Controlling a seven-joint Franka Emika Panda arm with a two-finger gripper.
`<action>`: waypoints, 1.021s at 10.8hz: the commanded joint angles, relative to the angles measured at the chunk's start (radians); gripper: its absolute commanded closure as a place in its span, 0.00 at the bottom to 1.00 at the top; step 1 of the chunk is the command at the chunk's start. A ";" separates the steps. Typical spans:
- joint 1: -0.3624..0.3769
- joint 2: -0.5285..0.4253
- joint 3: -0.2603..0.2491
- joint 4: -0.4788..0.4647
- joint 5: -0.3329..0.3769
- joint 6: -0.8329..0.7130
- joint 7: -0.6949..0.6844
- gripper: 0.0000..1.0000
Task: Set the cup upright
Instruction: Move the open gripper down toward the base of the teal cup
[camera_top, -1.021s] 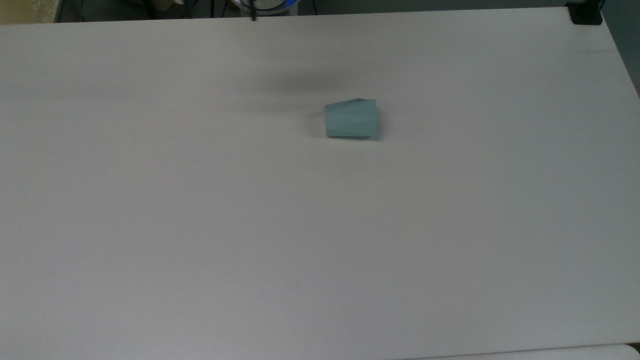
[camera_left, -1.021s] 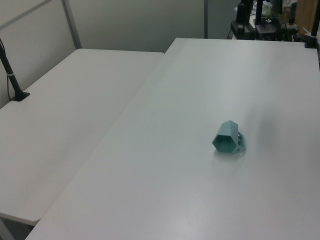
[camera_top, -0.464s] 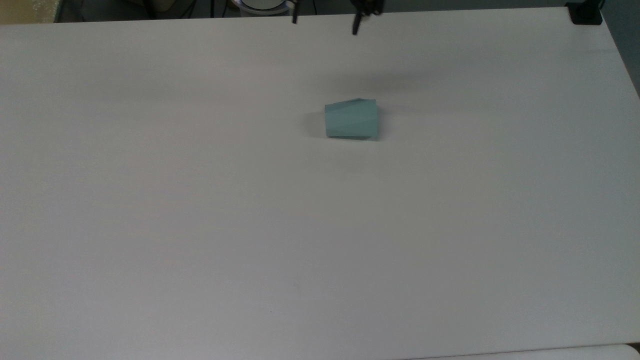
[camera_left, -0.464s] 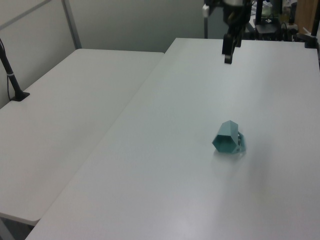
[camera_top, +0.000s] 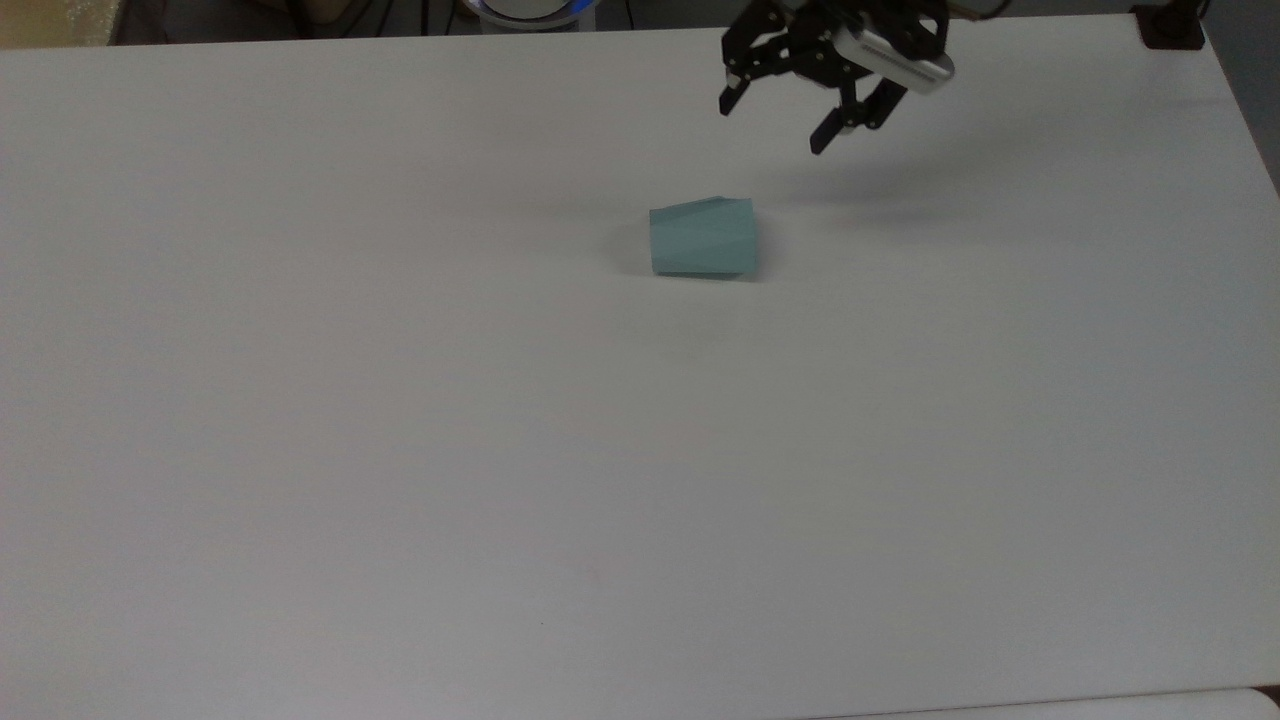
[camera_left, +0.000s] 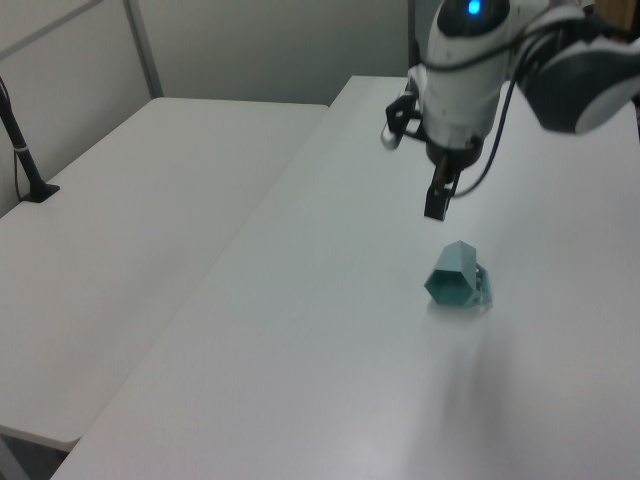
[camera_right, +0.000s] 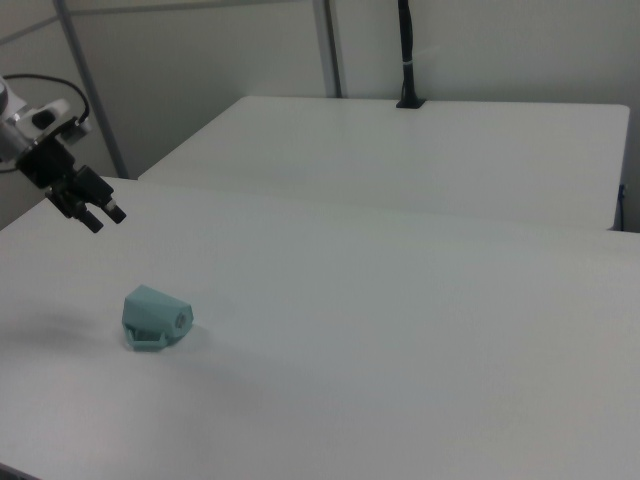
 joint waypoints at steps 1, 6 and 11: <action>0.099 0.119 -0.010 0.067 -0.149 -0.146 0.047 0.00; 0.153 0.225 -0.004 0.064 -0.263 -0.179 0.118 0.00; 0.156 0.316 0.020 0.064 -0.310 -0.172 0.118 0.00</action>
